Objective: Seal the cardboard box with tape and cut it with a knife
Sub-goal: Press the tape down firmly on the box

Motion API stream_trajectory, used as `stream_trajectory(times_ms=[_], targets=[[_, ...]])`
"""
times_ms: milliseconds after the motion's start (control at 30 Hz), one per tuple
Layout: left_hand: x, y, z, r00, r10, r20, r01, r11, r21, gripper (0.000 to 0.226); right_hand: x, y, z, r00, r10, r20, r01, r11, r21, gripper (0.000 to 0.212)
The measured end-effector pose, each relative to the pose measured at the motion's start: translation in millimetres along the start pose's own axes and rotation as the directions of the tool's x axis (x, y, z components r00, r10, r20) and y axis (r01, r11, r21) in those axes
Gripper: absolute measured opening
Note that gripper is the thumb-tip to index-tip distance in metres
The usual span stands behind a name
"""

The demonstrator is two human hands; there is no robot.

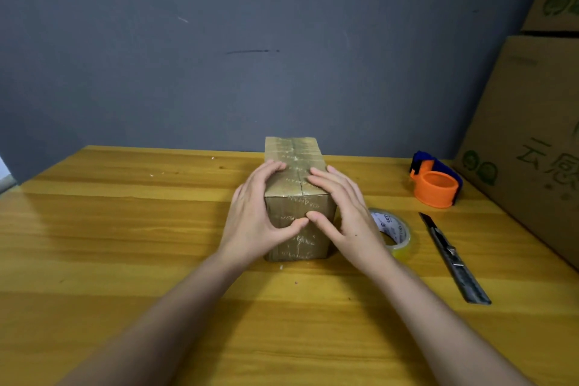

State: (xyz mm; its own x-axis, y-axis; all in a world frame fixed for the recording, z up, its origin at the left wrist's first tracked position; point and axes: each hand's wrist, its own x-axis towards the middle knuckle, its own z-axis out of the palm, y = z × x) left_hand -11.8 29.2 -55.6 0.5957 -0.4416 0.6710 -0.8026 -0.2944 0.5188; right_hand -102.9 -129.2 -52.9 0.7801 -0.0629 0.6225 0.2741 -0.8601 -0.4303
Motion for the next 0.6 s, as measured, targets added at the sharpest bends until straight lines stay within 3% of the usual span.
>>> stream_trajectory(times_ms=[200,333,467,600], targets=[[-1,-8,1,0.997,0.056,0.057,-0.058,0.998,0.029,0.111,0,5,-8,0.994,-0.057,0.091,0.068,0.99,-0.127,0.067],[1,-14,-6,0.983,0.121,0.135,-0.129,0.991,0.047,0.099,0,7,-10,0.989,-0.058,0.139,0.079,0.986,-0.15,0.083],[1,-8,-11,0.991,0.065,0.114,-0.049,0.99,-0.136,0.064,0,-6,5,0.996,0.017,-0.085,-0.013,0.999,0.045,0.05],[3,-2,-3,1.0,-0.01,-0.022,0.005,0.982,-0.188,0.042,7,-22,28,0.932,0.191,-0.308,-0.147,0.976,0.161,0.035]])
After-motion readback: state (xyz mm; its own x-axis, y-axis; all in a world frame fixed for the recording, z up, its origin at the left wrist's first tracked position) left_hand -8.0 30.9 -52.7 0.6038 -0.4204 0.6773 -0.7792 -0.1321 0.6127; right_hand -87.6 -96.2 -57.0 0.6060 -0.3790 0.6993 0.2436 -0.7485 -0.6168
